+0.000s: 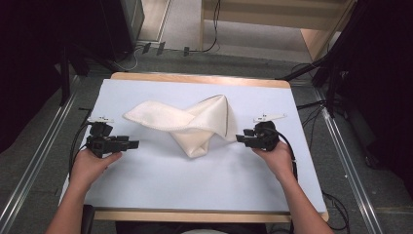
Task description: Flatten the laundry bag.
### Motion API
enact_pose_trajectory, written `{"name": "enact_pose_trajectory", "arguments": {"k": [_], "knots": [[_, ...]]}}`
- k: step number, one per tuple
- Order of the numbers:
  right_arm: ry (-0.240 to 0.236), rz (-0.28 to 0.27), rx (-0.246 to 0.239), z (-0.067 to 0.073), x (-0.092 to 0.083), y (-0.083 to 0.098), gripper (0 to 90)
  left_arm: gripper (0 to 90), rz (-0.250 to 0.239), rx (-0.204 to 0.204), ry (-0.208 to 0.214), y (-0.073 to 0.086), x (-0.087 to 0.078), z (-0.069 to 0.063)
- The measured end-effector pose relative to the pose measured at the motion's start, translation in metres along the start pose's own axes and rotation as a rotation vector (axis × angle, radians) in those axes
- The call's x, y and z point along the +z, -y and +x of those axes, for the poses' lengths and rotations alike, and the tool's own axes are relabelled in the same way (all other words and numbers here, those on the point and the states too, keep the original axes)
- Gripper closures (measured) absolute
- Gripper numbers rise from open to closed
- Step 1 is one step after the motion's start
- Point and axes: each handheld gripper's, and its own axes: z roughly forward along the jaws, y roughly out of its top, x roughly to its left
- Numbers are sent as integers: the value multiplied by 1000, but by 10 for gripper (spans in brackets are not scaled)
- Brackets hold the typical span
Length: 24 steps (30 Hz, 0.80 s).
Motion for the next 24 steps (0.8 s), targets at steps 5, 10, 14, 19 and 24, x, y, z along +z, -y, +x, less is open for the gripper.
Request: {"name": "enact_pose_trajectory", "arguments": {"k": [5, 10, 14, 19, 24], "knots": [[-6, -1, -1, 1, 1, -2, 553, 386, -6, 5, -14, 1, -1, -1], [-10, 3, 12, 0, 2, -3, 553, 382, -16, -4, -6, 1, -2, -1], [-10, 4, 15, 0, 2, -3, 553, 383, -21, -8, -3, 1, -3, 0], [-7, 4, 19, -1, 2, -3, 554, 385, -26, -3, -9, 1, -4, 1], [-2, -9, 17, -1, 1, -3, 559, 388, -25, -1, -10, 1, -4, 1]]}}
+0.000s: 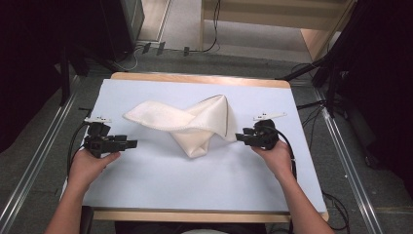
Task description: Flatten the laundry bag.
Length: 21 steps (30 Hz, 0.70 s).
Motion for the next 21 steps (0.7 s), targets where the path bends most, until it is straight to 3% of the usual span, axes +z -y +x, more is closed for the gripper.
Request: {"name": "enact_pose_trajectory", "arguments": {"k": [12, 16, 18, 21], "knots": [[17, -9, 17, -3, 2, -10, 558, 401, -3, -6, 10, -4, -2, -1], [-24, -50, 55, 0, -5, -30, 551, 411, -3, -8, 16, -9, -5, -3], [-22, -55, 48, 1, -6, -34, 545, 416, -9, -5, 18, -10, -6, -4], [-24, -63, 45, 4, -1, -48, 458, 421, -15, -1, 26, -14, -8, -6]]}}
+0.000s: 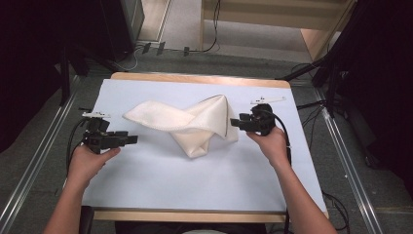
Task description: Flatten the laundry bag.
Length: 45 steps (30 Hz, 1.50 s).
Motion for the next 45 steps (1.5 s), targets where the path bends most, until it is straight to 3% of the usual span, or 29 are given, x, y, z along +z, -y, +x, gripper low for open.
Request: {"name": "enact_pose_trajectory", "arguments": {"k": [1, 2, 7, 12, 15, 19, 21, 22, 24, 31, 38, 45], "knots": [[0, 0, 0, 0, 0, 0, 458, 422, 0, 0, 0, 0, 0, 0], [18, 3, -18, 2, 7, -6, 395, 422, 2, -2, -3, -1, 1, 0], [22, 13, -45, 10, 20, -21, 360, 423, 5, 7, -11, -2, 1, 1], [17, -8, -74, 21, 29, -45, 364, 424, 2, 7, -11, -3, 0, 1], [11, -15, -67, 28, 38, -58, 369, 425, 2, 4, -11, -3, 0, 2], [-8, 9, -69, 34, 51, -63, 449, 425, 6, 3, -14, -2, 0, 3], [-25, 49, -72, 37, 65, -60, 570, 426, 2, 2, -15, -2, -1, 3], [-25, 49, -72, 37, 65, -60, 570, 427, 2, 2, -15, -2, -1, 3], [-28, 104, -97, 42, 74, -50, 622, 428, -5, 0, -14, -2, -3, 4], [-28, 125, -109, 46, 79, -30, 629, 408, -16, 14, -35, -10, -2, 4], [-22, 121, -126, 50, 79, -9, 632, 370, -32, -4, -58, -28, -1, 20], [-32, 118, -143, 53, 77, 1, 634, 304, -21, 24, -94, -53, 16, 35]]}}
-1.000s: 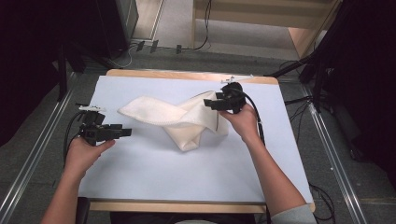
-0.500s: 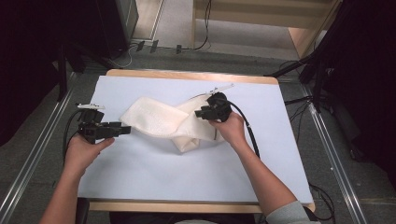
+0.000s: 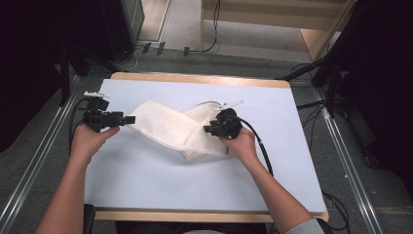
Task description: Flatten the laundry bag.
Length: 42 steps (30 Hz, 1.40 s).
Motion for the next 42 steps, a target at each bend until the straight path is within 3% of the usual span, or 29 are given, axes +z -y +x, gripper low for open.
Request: {"name": "enact_pose_trajectory", "arguments": {"k": [6, 10, 11, 12, 13, 14, 17, 20, 24, 26, 28, 31, 34, 35, 39, 42], "knots": [[-19, -1, 3, 1, -4, 9, 635, 292, 18, 0, 4, -12, 21, 9], [-40, -1, 16, 1, -6, 16, 637, 332, 37, -26, 27, -14, 34, 9], [-46, 5, 27, 1, -7, 18, 638, 361, 47, -45, 46, -14, 37, 9], [-53, 10, 29, 1, -9, 20, 640, 462, 63, -54, 68, -14, 42, 7], [-53, 10, 29, 1, -9, 20, 640, 500, 63, -54, 68, -14, 42, 7], [-55, 12, 26, 1, -10, 21, 640, 500, 72, -48, 68, -13, 45, 6], [-61, 16, 29, -1, -15, 22, 636, 741, 101, -9, 81, -10, 52, 0], [-60, 17, 32, -2, -17, 20, 629, 863, 105, 19, 88, -8, 53, -3], [-47, 11, 17, -3, -21, 16, 605, 887, 103, 44, 89, -8, 50, -5], [-17, -12, -2, -6, -29, 12, 590, 889, 99, 52, 95, -5, 46, -7], [-7, -18, 7, -8, -32, 10, 585, 889, 99, 54, 93, -4, 45, -8], [10, -71, 47, -25, -42, 5, 567, 888, 83, 50, 97, 0, 38, -10], [25, -87, 70, -34, -45, 2, 552, 888, 80, 49, 99, 2, 36, -11], [53, -86, 83, -44, -45, -3, 531, 888, 81, 53, 99, 2, 35, -12], [101, -60, 79, -58, -36, -17, 468, 887, 79, 62, 95, 4, 33, -17], [109, -73, 77, -63, -28, -29, 416, 887, 78, 70, 102, 5, 32, -18]]}}
